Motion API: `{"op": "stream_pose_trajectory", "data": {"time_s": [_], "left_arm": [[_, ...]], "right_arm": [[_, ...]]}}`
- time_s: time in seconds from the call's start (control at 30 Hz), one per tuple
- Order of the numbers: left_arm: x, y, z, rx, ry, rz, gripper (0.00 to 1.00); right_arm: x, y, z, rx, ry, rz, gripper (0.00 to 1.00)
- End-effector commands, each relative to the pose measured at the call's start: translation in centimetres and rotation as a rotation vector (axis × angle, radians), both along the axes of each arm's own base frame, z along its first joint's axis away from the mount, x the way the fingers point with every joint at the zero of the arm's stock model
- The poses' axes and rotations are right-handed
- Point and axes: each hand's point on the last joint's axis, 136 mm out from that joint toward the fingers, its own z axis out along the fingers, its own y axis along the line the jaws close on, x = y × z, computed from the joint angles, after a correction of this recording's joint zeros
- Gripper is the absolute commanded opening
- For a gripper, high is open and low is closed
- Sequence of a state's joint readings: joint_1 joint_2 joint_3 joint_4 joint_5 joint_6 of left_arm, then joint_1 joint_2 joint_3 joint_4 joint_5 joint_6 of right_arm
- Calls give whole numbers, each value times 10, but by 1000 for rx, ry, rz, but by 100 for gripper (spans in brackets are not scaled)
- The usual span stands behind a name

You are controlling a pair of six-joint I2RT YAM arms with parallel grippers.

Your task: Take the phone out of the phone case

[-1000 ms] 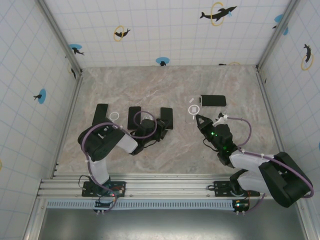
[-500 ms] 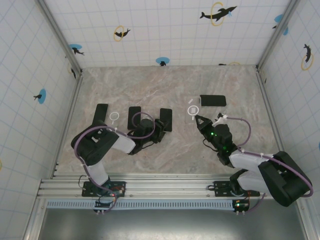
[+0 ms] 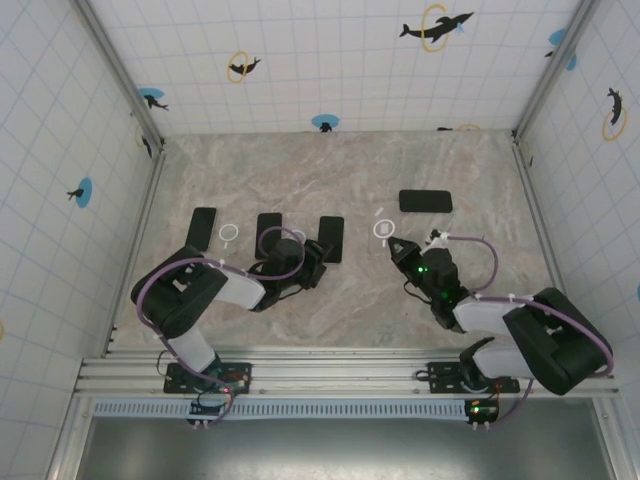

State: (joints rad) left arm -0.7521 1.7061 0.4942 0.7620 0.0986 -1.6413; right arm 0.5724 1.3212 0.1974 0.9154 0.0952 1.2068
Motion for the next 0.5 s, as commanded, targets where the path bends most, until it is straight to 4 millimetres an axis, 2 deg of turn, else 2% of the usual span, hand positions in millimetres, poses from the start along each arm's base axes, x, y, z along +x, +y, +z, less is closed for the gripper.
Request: {"op": "stream_pose_trajectory", "data": {"time_s": [0.0, 0.1, 0.47], "left_arm": [[-1, 3, -10, 41, 16, -26, 73], [2, -3, -4, 25, -1, -40, 73], [2, -3, 29, 67, -76, -91, 77]], "right_arm": [[9, 13, 17, 15, -70, 23, 0], [11, 21, 12, -22, -61, 43, 0], [19, 39, -21, -72, 3, 48, 0]]}}
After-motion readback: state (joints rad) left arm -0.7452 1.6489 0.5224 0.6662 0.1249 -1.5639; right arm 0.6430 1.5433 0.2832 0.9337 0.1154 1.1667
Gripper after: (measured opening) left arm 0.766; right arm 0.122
